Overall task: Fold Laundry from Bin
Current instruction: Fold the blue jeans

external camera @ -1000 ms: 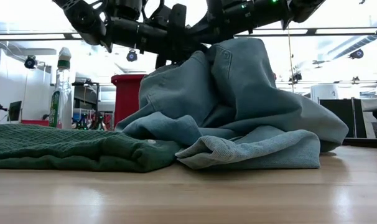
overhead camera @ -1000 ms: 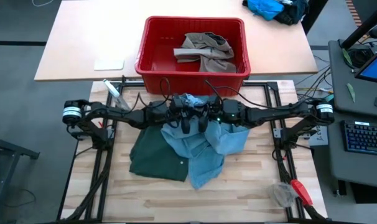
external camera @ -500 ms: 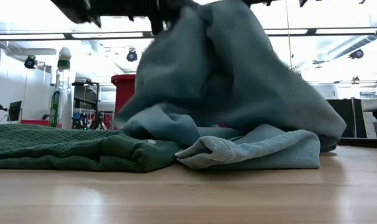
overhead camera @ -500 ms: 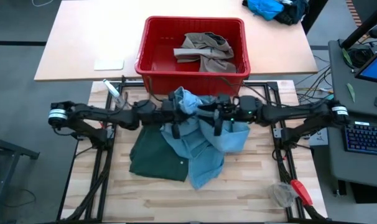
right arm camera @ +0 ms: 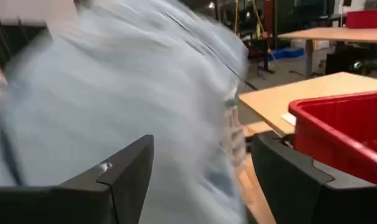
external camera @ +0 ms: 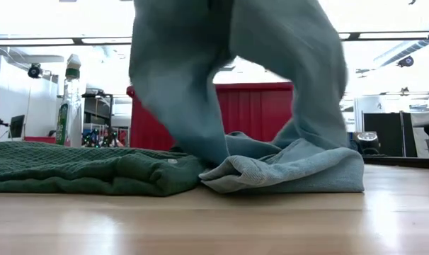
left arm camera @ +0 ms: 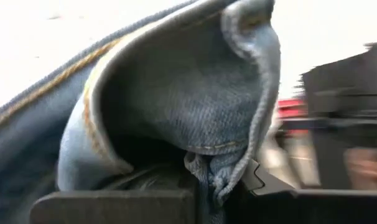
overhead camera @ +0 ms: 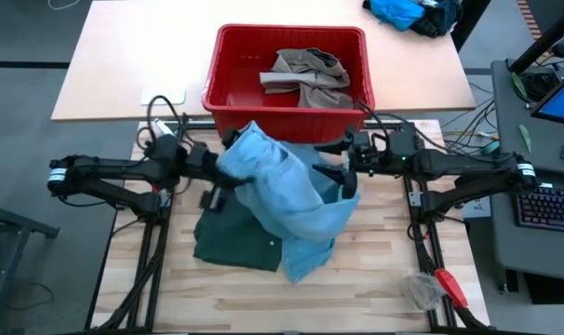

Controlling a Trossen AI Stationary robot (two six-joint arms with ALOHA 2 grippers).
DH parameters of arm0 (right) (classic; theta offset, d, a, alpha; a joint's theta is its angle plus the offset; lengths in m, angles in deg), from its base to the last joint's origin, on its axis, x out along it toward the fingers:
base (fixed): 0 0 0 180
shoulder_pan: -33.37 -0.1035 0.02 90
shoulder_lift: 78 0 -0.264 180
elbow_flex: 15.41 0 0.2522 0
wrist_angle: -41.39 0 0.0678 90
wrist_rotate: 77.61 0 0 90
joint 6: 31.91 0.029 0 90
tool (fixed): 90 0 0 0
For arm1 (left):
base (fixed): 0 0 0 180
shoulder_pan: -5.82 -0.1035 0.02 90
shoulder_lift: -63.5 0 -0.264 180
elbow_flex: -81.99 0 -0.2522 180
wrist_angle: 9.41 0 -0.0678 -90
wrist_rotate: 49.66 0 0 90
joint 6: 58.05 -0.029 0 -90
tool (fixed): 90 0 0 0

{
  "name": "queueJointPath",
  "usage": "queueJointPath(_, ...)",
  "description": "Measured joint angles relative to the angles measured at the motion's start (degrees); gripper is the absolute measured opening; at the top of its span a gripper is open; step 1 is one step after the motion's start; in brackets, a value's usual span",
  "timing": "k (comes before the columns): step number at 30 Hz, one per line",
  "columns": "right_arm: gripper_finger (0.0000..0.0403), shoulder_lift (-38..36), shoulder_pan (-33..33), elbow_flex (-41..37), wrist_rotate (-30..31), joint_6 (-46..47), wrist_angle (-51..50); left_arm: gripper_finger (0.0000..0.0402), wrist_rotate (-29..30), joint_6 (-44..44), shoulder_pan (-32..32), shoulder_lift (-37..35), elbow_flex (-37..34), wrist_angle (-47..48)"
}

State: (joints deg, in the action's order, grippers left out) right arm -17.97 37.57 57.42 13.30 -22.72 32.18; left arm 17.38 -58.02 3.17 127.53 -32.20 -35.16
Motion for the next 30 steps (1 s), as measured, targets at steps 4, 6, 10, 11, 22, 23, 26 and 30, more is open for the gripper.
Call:
queueJointPath(4,0.0272,2.76,0.06,6.21,-7.43,-3.71,-9.62,0.0012,-11.14,0.3,0.19,1.13,7.0,2.41)
queueJointPath(6,0.0281,4.87,-0.02,9.26,-11.89,-4.46,-11.67,0.0012,-12.41,0.09,0.12,2.29,11.3,6.31)
queueJointPath(10,0.0302,9.12,0.04,14.92,-15.63,-4.76,-13.46,0.0018,-12.5,-2.2,0.1,6.17,21.54,18.43)
queueJointPath(11,0.0308,10.13,0.07,16.43,-16.74,-4.88,-14.22,0.002,-12.31,-3.08,0.1,7.22,24.4,21.88)
queueJointPath(22,0.034,17.6,-1.24,30.9,-22.41,-6.33,-22.89,0.0014,-11.52,-9.38,0.1,19.61,54.44,50.47)
queueJointPath(23,0.0339,17.76,-1.44,32.07,-22.33,-6.5,-23.85,0.0014,-10.71,-10.03,0.1,20.59,57.27,53.19)
queueJointPath(26,0.0334,17.46,-1.73,35.34,-21.76,-7.7,-27.64,0.0014,-8.25,-11.71,0.12,23.61,66.35,61.62)
queueJointPath(30,0.0335,16.26,-1.86,38.83,-17.28,-10.15,-33.11,0.0014,-7.81,-13.23,0.1,27.52,77.88,70.61)
